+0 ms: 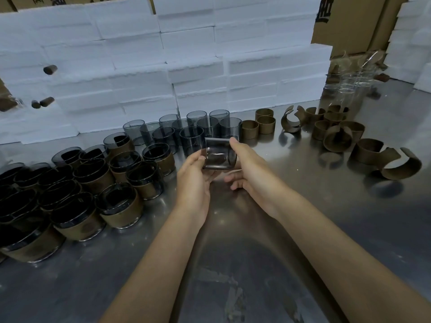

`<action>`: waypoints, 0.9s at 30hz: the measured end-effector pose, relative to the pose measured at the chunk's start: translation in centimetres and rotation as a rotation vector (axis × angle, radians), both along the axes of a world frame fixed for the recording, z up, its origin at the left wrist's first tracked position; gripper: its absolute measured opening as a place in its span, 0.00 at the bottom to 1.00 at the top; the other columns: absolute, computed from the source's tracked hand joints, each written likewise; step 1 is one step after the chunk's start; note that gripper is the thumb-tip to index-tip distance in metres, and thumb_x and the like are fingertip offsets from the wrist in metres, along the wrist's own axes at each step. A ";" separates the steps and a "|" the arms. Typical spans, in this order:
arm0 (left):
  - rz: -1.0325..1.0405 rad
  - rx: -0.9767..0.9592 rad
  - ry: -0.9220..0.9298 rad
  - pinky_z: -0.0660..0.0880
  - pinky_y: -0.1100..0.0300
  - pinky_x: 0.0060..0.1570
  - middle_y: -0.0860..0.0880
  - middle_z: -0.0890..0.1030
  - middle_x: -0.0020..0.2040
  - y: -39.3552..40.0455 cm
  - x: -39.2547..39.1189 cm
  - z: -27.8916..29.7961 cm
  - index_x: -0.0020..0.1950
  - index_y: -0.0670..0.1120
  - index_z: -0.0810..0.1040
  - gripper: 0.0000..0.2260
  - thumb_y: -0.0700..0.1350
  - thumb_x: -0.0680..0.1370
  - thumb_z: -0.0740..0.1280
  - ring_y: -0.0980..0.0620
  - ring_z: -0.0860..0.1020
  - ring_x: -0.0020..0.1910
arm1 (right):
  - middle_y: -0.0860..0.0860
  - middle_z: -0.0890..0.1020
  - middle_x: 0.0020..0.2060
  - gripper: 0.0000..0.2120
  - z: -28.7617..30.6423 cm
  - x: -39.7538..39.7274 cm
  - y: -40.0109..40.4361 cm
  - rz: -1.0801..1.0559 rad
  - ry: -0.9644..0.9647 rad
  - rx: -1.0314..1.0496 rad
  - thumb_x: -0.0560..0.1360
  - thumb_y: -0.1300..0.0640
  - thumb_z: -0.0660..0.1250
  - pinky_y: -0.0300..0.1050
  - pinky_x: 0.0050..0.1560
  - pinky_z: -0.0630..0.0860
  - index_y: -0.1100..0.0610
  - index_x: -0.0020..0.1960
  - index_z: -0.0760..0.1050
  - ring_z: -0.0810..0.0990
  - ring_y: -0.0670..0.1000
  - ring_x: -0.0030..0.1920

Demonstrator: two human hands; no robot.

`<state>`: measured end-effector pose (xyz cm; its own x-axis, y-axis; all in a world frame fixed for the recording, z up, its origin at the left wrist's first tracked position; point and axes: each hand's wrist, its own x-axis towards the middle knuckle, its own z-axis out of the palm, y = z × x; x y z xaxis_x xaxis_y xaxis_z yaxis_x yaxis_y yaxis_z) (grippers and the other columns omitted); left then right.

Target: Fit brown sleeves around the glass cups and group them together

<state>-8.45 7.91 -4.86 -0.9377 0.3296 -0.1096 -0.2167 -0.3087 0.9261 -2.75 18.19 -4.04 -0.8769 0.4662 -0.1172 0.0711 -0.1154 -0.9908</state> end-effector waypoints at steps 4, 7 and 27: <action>-0.070 0.029 0.040 0.73 0.51 0.59 0.41 0.83 0.54 0.2 0.4 0.4 0.62 0.39 0.81 0.21 0.54 0.85 0.58 0.44 0.79 0.56 | 0.46 0.78 0.29 0.23 -0.1 0.4 0.0 -0.047 0.025 0.061 0.74 0.29 0.66 0.39 0.29 0.72 0.47 0.55 0.76 0.76 0.46 0.30; -0.210 -0.067 0.138 0.73 0.45 0.61 0.40 0.86 0.56 0.4 0.5 0.0 0.64 0.43 0.82 0.28 0.65 0.81 0.59 0.39 0.82 0.59 | 0.40 0.78 0.24 0.26 0.0 0.6 -0.3 -0.128 0.098 0.037 0.69 0.30 0.72 0.30 0.24 0.68 0.51 0.52 0.77 0.75 0.38 0.24; -0.191 0.355 -0.198 0.84 0.50 0.45 0.40 0.78 0.51 -1.1 -1.0 0.1 0.60 0.40 0.78 0.12 0.41 0.78 0.73 0.43 0.80 0.55 | 0.52 0.80 0.59 0.24 1.3 -4.3 6.6 -0.307 -0.193 0.727 0.79 0.62 0.59 0.47 0.61 0.73 0.54 0.75 0.70 0.76 0.56 0.63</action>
<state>-9.44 6.85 -4.80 -0.8287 0.5445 -0.1295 -0.4632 -0.5374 0.7047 -7.01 24.76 -2.70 -0.6928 0.7005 0.1714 0.3179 0.5101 -0.7992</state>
